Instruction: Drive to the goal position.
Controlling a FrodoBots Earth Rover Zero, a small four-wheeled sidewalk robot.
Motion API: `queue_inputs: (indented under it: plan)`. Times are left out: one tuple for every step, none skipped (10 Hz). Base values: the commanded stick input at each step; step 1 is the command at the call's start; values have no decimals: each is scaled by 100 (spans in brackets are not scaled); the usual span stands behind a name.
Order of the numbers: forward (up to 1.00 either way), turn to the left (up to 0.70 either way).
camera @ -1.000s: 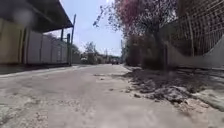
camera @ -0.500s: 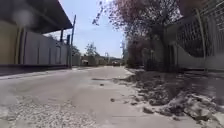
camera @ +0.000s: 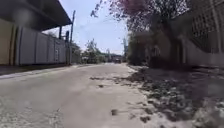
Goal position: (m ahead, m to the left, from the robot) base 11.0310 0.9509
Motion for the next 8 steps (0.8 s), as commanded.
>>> queue_inputs:
  plan:
    - [100, 0]
    - [100, 0]
    - [100, 0]
    - [100, 0]
    - [100, 0]
    - [100, 0]
    - [100, 0]
    - [100, 0]
